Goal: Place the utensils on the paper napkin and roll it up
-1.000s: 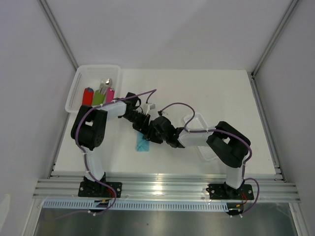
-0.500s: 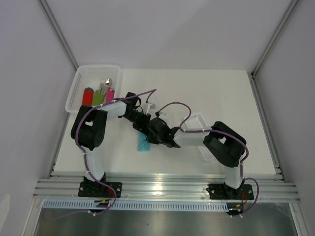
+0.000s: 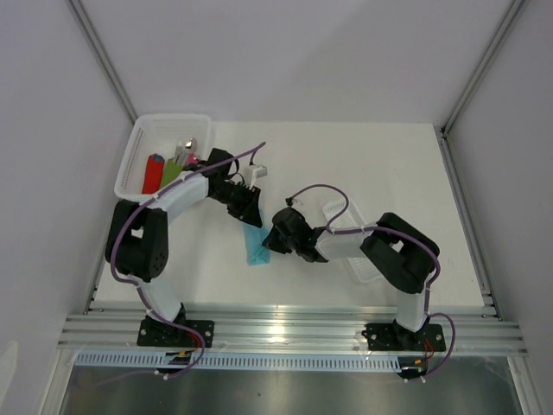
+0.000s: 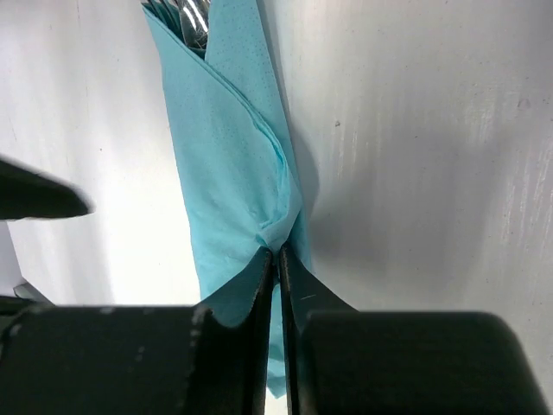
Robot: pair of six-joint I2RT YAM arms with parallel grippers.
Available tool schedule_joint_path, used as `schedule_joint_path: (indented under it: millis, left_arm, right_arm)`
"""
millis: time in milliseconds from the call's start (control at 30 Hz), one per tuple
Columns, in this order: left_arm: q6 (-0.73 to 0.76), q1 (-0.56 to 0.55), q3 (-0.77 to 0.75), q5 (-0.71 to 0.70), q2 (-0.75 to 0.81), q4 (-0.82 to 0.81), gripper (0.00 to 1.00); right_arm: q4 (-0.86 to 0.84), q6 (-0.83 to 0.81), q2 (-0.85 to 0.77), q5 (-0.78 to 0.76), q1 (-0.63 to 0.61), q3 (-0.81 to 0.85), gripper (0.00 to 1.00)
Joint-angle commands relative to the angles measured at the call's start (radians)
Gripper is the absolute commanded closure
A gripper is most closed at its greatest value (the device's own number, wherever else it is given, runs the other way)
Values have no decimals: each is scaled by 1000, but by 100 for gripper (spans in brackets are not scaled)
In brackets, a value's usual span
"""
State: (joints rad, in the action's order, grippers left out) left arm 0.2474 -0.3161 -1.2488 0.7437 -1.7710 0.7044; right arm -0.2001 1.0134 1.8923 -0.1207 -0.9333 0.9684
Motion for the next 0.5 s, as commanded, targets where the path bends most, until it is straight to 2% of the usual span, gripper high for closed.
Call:
schedule_joint_path:
  millis: [0,167,367,467]
  left_arm:
    - [58,11,23,-9,82,47,61]
    - [99,-3,100,-121,87,29,69]
    - [145,-83,160,-260,78,-22,69]
    - [182,-112,175,-270,76,-19,69]
  right_arm:
    - [-28,7,-32,-10,10,-22,91]
    - [-47,16,-33,3,14,-26,87]
    - [-58,37,-42,7,21,-46,83]
    - [-68,40,-41,19,22,-48,81]
